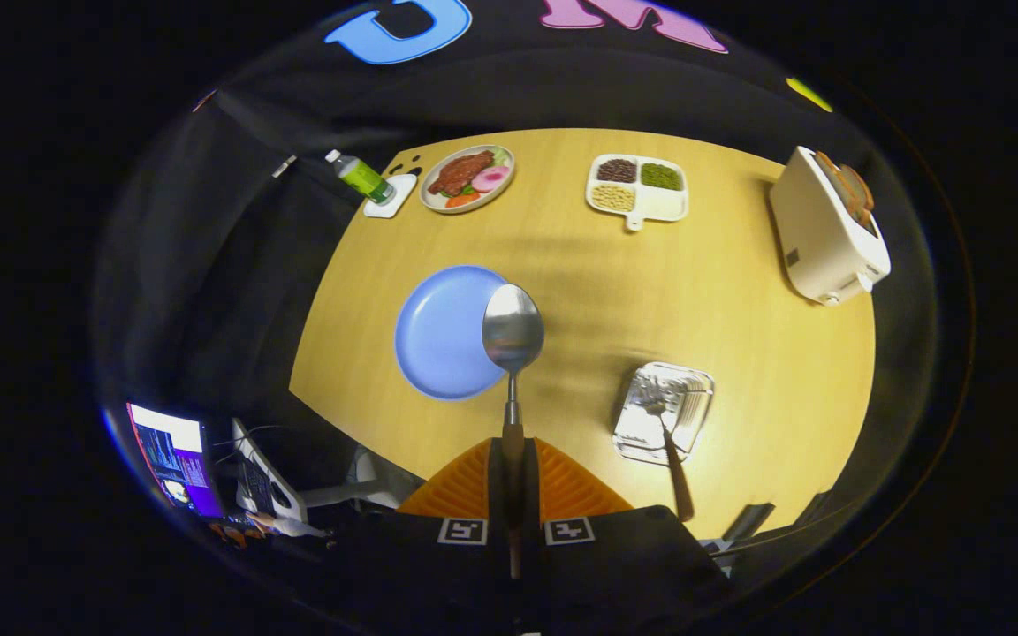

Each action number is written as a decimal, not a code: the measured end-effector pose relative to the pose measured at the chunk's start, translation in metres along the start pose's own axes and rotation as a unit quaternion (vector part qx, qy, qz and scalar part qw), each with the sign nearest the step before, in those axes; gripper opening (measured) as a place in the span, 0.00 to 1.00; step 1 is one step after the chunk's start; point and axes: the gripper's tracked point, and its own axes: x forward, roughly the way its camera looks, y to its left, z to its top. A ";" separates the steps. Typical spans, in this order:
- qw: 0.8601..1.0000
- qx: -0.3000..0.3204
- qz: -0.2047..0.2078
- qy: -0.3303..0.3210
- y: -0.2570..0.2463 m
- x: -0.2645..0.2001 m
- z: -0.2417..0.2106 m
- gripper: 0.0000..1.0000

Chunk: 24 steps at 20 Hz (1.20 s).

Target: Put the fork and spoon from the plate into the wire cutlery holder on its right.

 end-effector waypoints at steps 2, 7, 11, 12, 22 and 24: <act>0.999 0.009 -0.017 0.028 -0.026 -0.010 -0.015 0.09; 0.991 0.012 -0.049 0.125 -0.072 -0.016 -0.043 0.09; 0.979 0.014 -0.057 0.195 -0.089 -0.004 -0.043 0.09; 0.974 0.009 -0.064 0.216 -0.094 -0.002 -0.044 0.09; 0.939 0.013 -0.107 0.327 -0.101 0.049 -0.031 0.09; 0.936 0.020 -0.110 0.334 -0.101 0.059 -0.030 0.09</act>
